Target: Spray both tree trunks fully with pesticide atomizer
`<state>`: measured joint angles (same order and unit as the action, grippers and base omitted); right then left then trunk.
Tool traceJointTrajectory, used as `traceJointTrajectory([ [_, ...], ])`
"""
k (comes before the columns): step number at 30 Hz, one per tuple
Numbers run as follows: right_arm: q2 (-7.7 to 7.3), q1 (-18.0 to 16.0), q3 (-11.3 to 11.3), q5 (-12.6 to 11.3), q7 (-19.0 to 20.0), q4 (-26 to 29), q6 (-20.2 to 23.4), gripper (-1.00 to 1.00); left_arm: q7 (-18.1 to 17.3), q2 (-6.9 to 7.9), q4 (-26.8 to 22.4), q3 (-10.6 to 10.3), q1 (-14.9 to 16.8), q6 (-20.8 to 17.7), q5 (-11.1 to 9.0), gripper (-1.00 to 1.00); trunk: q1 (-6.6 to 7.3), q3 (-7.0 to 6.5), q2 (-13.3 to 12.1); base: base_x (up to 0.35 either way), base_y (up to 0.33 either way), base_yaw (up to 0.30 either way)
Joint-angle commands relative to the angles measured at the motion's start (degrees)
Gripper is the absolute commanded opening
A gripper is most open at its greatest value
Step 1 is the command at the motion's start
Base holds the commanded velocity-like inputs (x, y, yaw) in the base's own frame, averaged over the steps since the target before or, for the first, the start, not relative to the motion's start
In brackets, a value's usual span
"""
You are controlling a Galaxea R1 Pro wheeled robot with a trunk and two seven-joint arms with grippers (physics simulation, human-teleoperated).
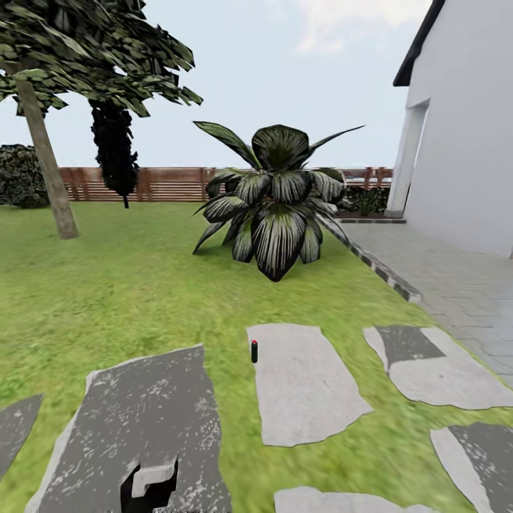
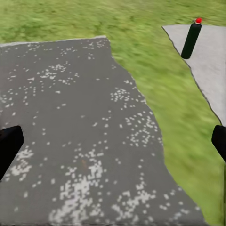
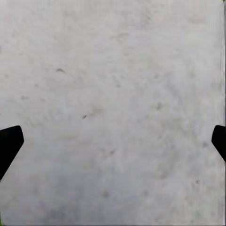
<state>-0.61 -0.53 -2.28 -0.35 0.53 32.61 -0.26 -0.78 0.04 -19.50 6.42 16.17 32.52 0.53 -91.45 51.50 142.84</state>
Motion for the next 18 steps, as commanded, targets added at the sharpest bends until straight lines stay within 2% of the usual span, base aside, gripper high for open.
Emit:
traceJointTrajectory([
  [1, 0.00, 0.00, 0.00, 0.00, 0.00, 0.00, 0.00, 1.00, 0.01, 0.00, 0.00, 0.00, 0.00, 0.00, 0.00, 1.00, 0.00, 0.00, 0.00, 0.000, -0.331, 0.288],
  [10, 0.00, 0.00, 0.00, -0.01, 0.00, 0.00, 0.00, 1.00, 0.07, 0.02, -0.01, 0.00, 0.00, 0.00, -0.05, 1.00, 0.00, 0.00, 0.00, 0.006, -0.331, 0.288],
  [18, 0.00, 0.00, 0.00, 0.00, 0.00, 0.00, 0.00, 1.00, 0.07, 0.03, -0.01, 0.03, 0.00, 0.00, -0.09, 1.00, 0.00, 0.00, 0.00, 0.078, -0.331, 0.288],
])
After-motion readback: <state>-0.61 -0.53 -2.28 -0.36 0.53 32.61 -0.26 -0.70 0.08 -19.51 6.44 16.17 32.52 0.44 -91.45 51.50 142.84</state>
